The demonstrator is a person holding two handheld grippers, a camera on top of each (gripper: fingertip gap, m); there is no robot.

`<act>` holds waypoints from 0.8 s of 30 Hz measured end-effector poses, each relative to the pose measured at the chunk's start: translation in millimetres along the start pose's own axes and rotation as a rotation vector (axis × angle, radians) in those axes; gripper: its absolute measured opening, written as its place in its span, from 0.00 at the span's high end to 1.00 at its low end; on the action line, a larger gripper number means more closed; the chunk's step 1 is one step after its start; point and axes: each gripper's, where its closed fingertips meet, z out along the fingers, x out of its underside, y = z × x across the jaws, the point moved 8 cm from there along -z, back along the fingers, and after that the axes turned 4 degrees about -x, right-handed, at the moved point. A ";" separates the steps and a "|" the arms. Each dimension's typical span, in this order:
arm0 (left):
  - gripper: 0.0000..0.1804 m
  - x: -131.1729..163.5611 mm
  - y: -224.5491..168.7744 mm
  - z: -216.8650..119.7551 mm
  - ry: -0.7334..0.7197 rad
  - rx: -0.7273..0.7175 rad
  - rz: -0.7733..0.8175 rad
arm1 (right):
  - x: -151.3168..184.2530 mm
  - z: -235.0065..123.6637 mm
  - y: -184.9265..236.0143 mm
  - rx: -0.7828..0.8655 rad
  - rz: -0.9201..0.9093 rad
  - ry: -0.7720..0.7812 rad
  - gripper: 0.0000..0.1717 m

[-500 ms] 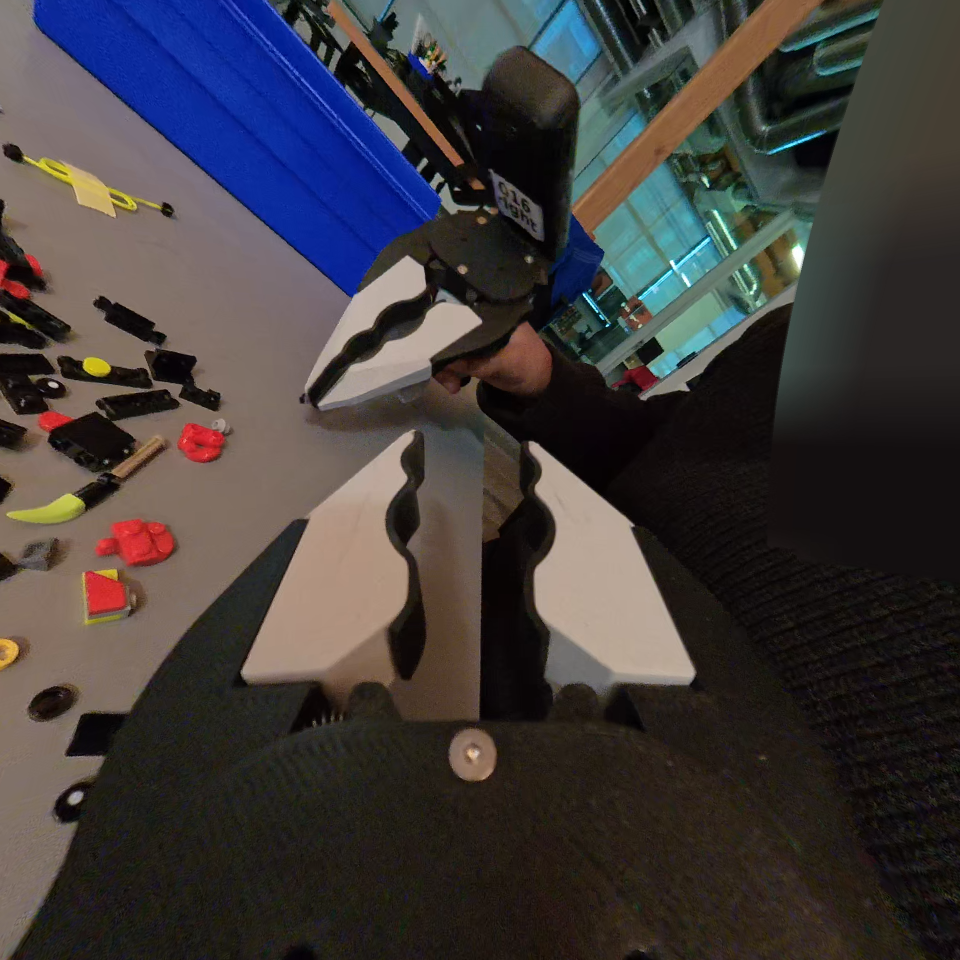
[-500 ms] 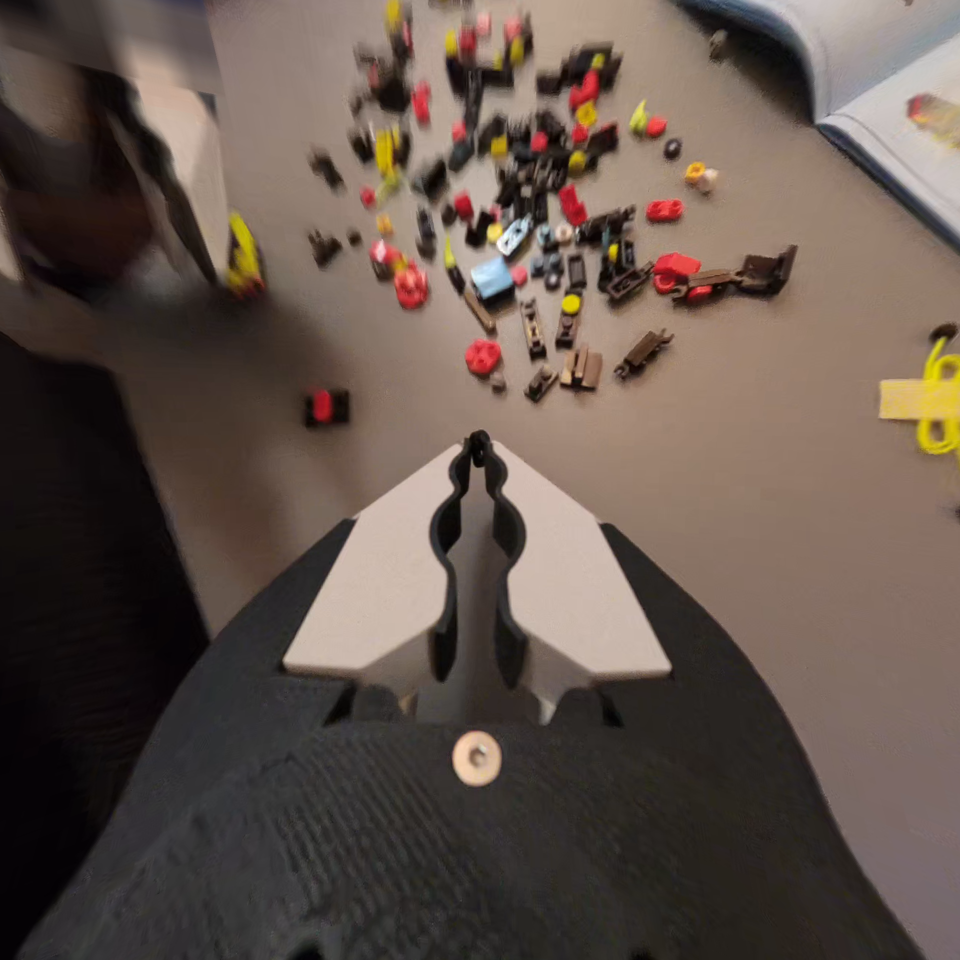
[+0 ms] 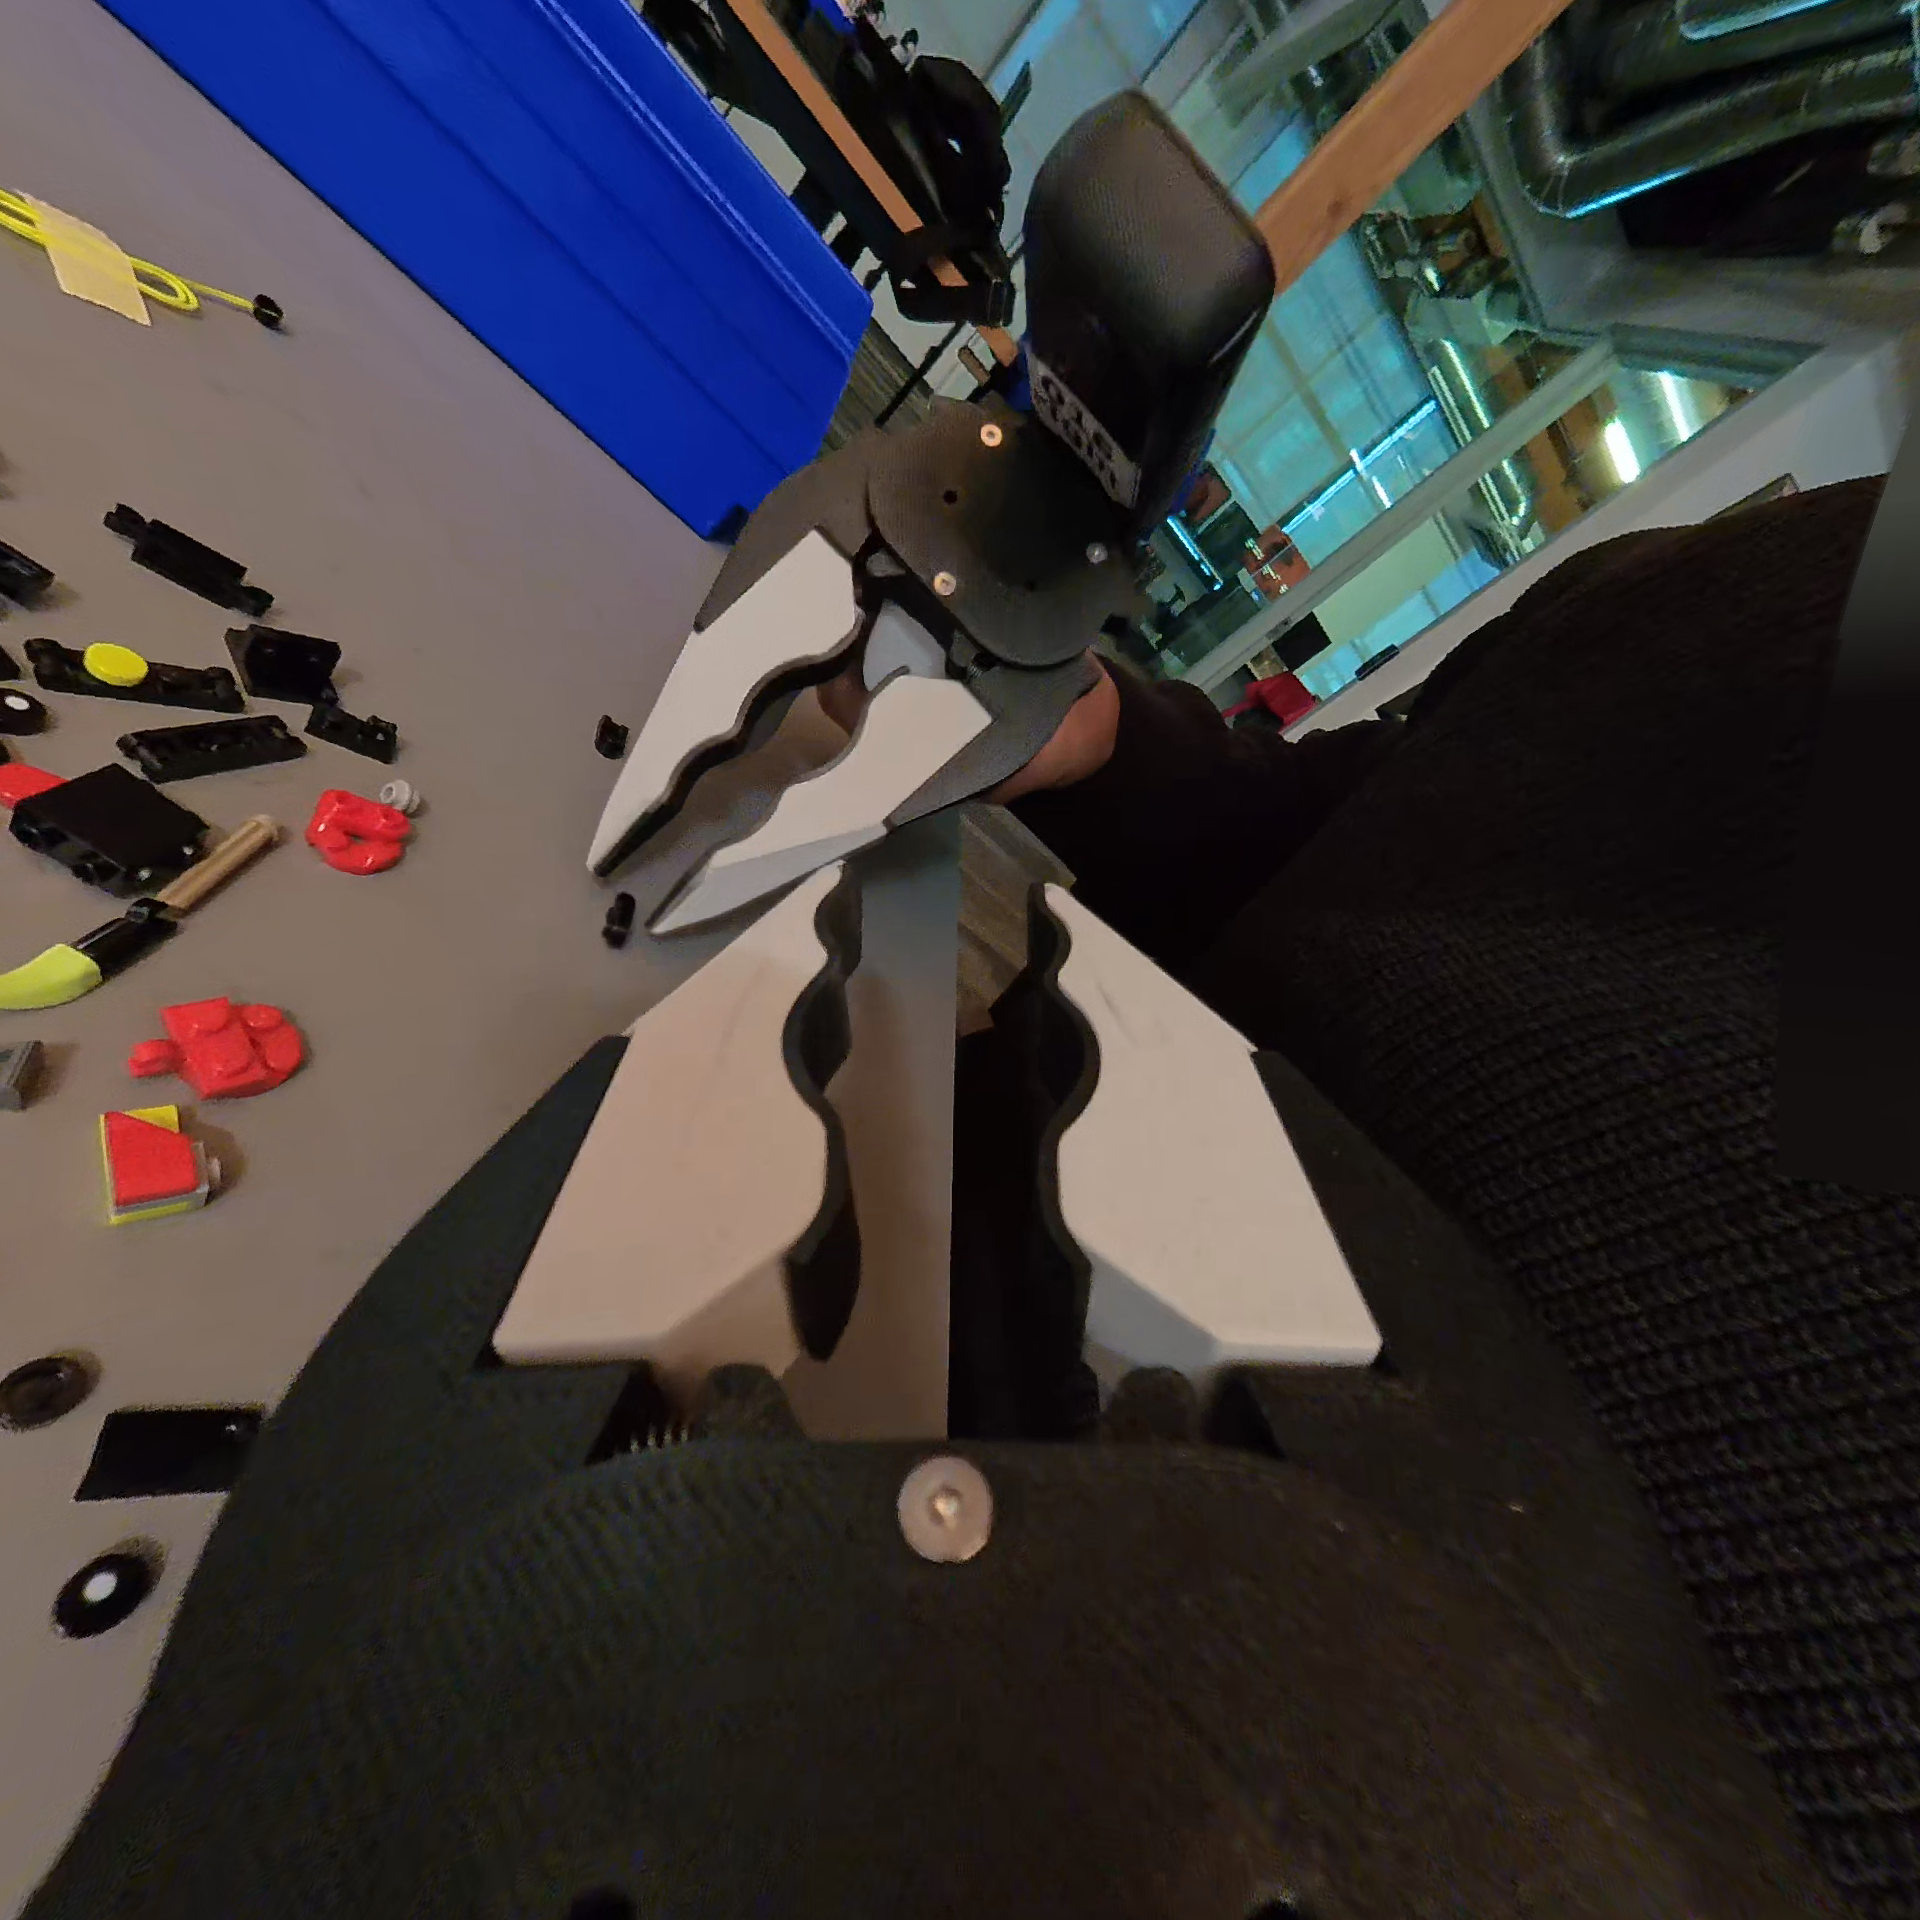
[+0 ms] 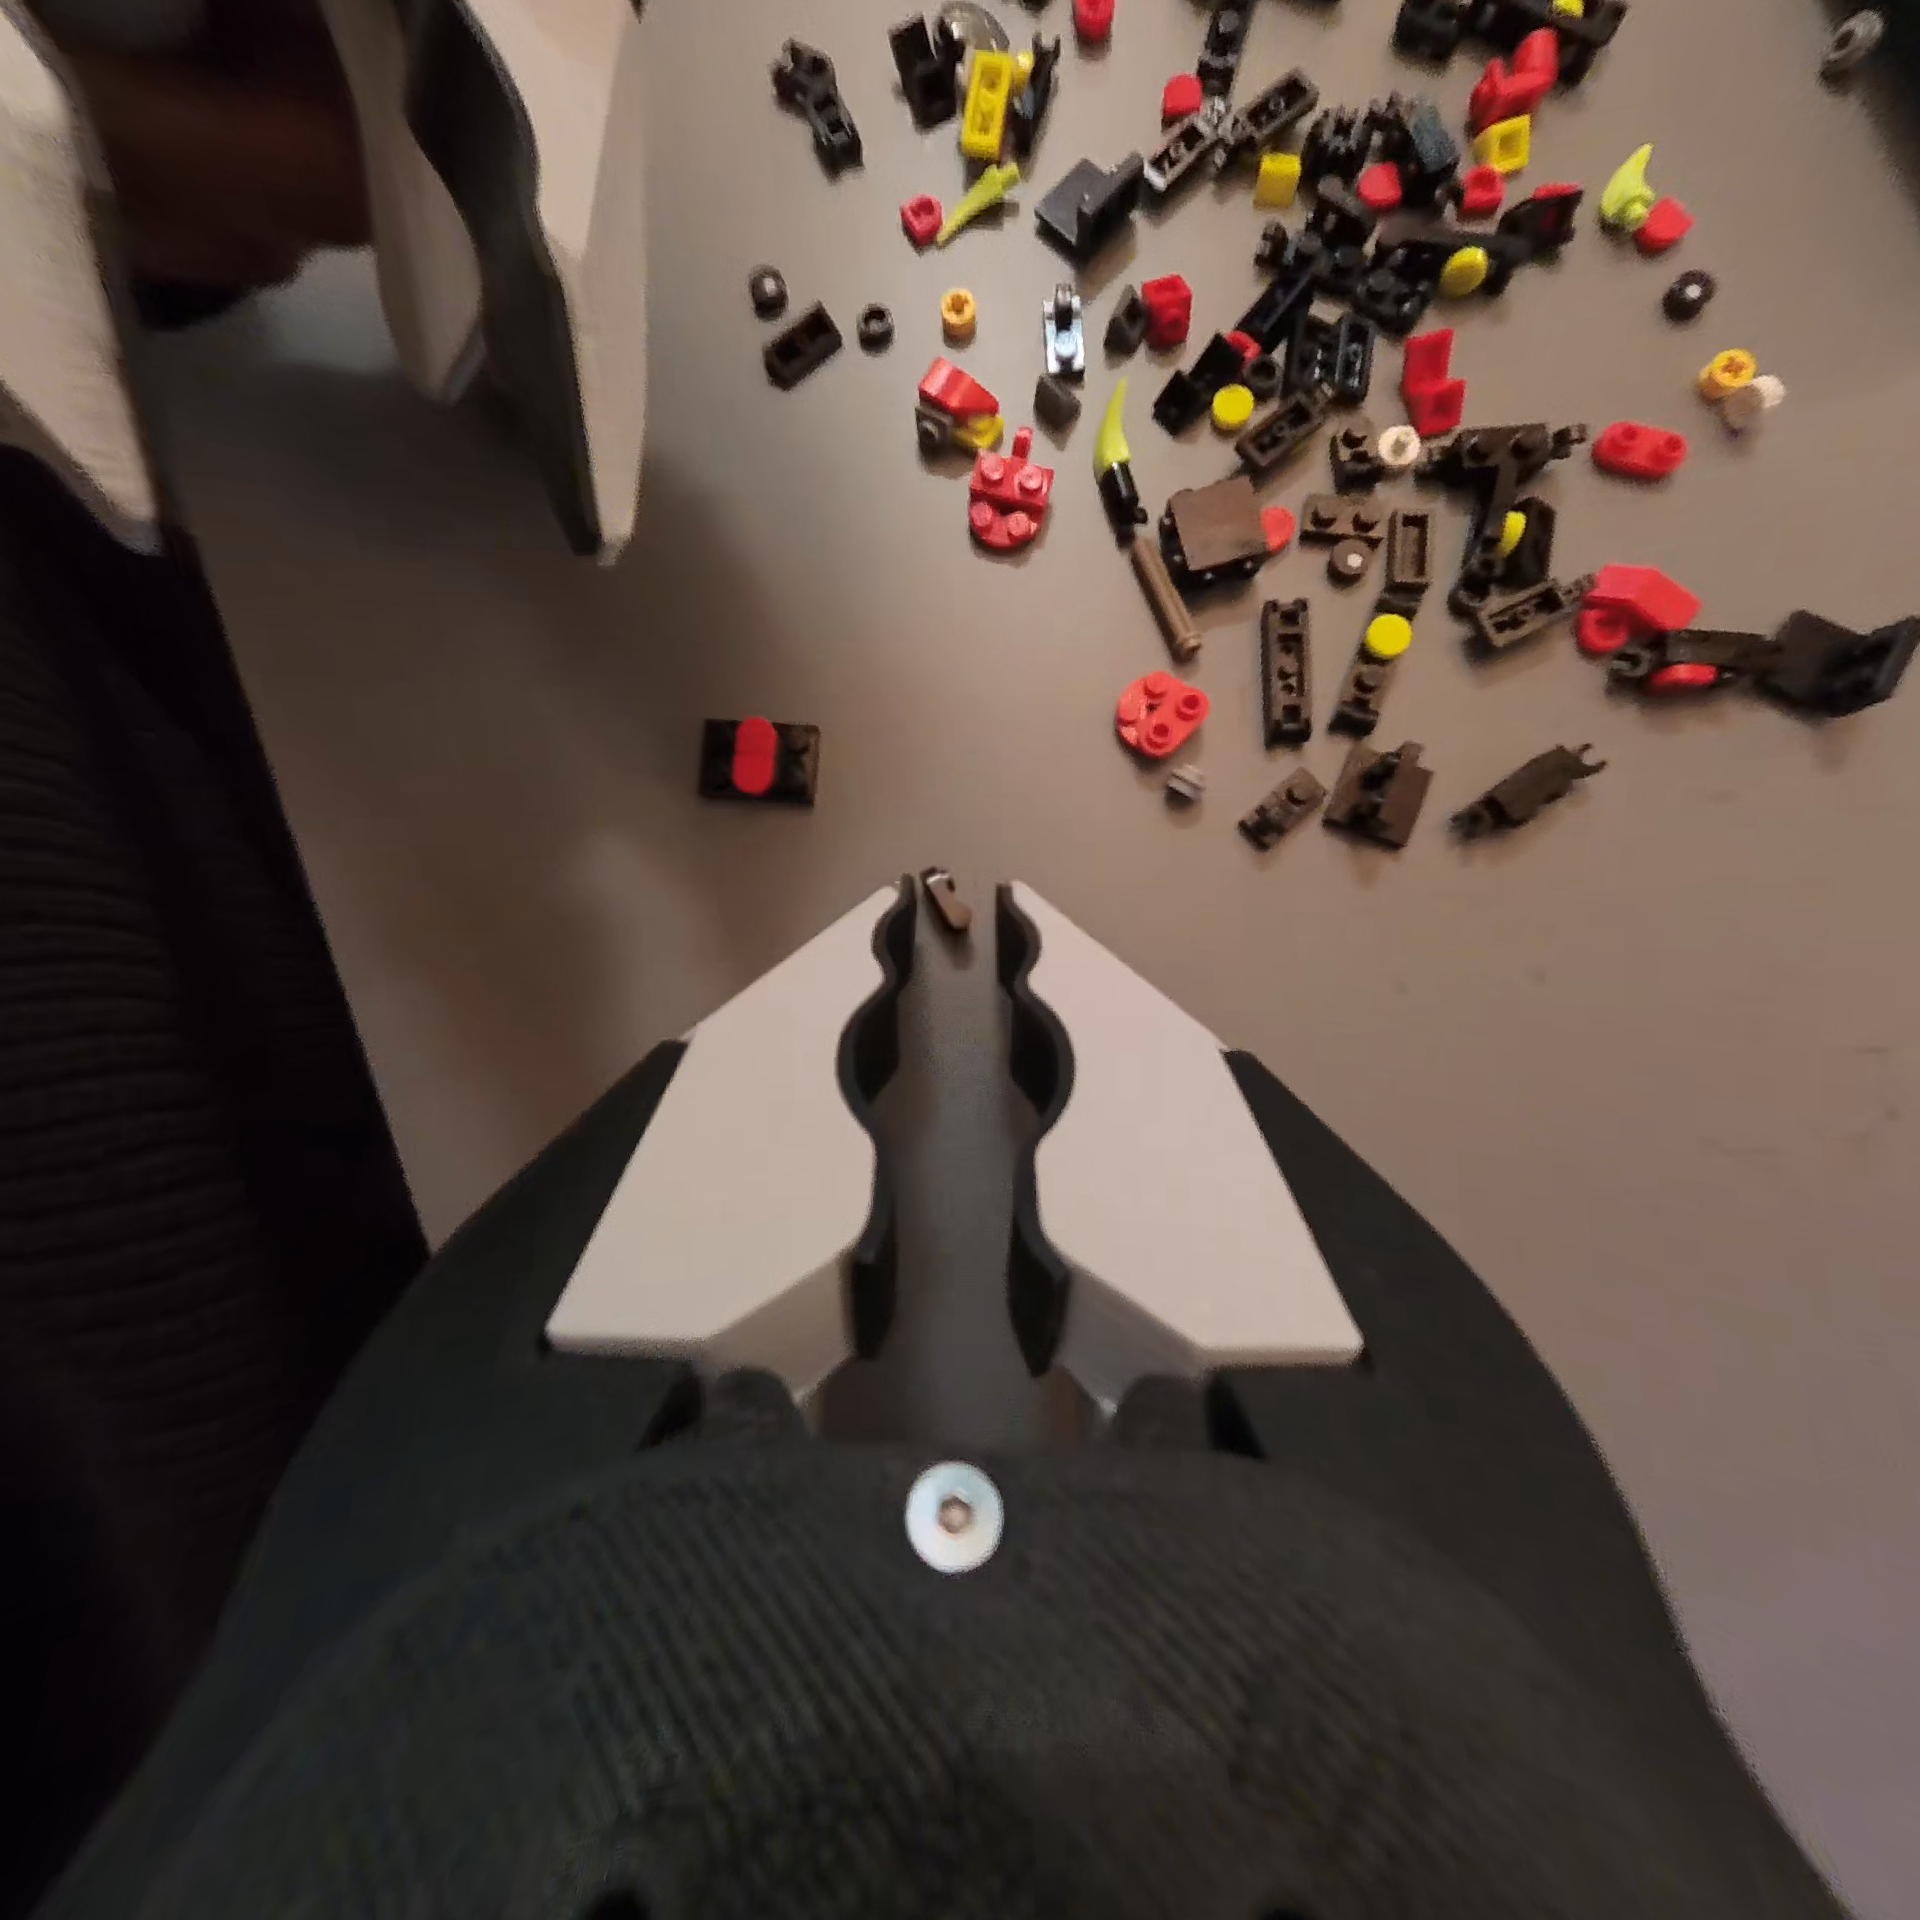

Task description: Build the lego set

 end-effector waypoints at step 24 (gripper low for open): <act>0.85 0.4 2.3 -1.5 0.001 0.017 -0.048 | 7.4 4.2 1.2 0.017 -0.136 0.012 0.96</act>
